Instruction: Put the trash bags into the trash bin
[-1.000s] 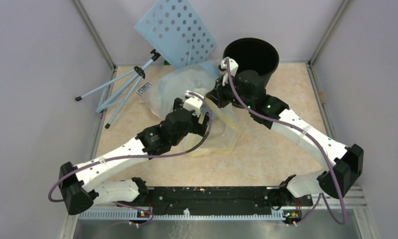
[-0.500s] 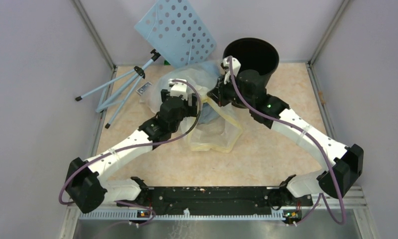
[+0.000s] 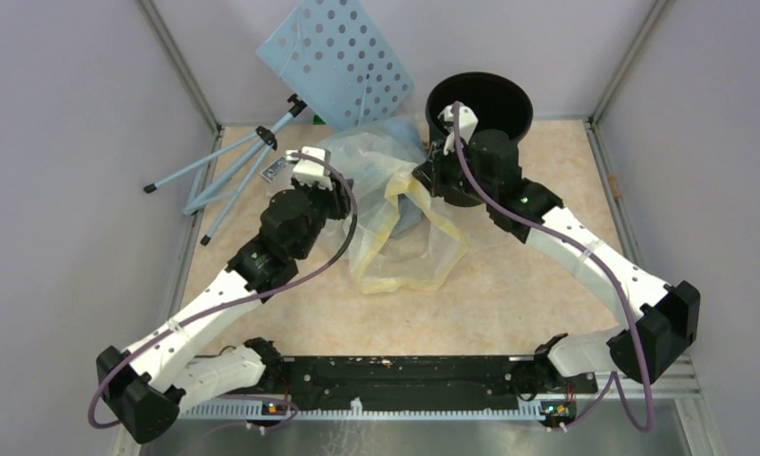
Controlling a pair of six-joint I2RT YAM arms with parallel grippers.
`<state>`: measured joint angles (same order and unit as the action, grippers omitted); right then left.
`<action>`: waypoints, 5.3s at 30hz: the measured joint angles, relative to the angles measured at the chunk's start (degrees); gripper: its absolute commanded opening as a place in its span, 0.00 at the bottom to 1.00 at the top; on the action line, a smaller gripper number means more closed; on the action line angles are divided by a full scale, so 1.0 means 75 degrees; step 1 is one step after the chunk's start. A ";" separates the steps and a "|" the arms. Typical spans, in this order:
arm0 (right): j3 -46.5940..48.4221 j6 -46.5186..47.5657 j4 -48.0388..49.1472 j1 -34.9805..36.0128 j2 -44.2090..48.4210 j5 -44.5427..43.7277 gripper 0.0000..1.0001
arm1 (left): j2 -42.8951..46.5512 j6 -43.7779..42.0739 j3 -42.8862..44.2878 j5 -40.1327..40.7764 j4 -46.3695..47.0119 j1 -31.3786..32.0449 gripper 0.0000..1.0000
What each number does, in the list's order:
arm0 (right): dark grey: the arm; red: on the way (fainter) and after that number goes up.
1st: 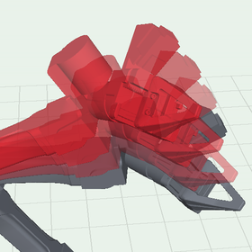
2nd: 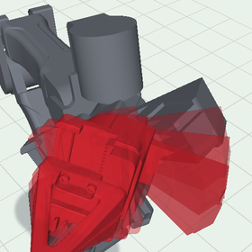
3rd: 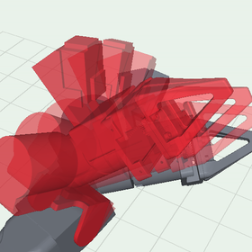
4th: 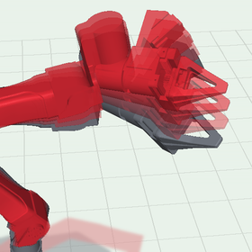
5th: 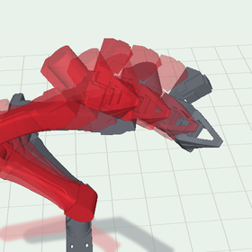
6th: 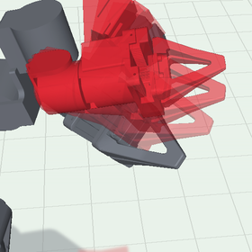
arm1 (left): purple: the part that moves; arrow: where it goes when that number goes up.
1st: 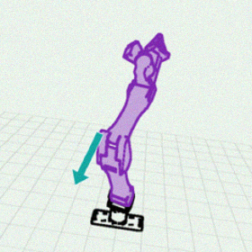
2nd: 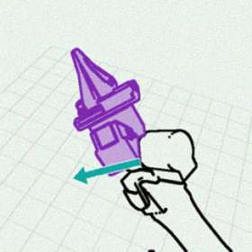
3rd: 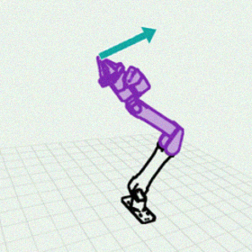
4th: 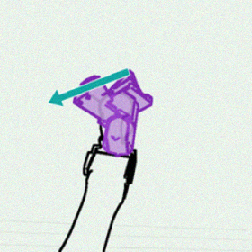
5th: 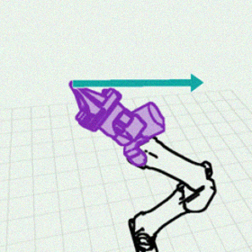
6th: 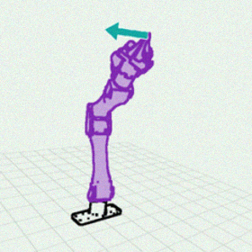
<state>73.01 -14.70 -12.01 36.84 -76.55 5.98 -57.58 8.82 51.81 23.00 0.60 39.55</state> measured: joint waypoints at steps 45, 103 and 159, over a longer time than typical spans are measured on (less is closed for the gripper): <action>-0.2057 0.1612 -0.0388 0.2687 0.2704 -0.1690 0.23 | -0.2530 0.0428 0.4033 -0.2716 -0.3949 -0.0070 0.00; -0.2250 -0.5916 0.3520 0.0868 -0.3261 -0.4546 0.00 | -0.1827 0.1043 0.2060 -0.3937 -0.4071 -0.0755 0.00; -0.3174 -0.1518 -0.1239 0.0863 0.4368 0.0417 0.00 | -0.2629 0.1649 -0.0128 -0.3381 -0.3191 -0.1276 0.00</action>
<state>49.21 -26.09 -21.30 43.31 -43.79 9.10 -77.30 21.19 50.85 -2.35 -23.33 29.98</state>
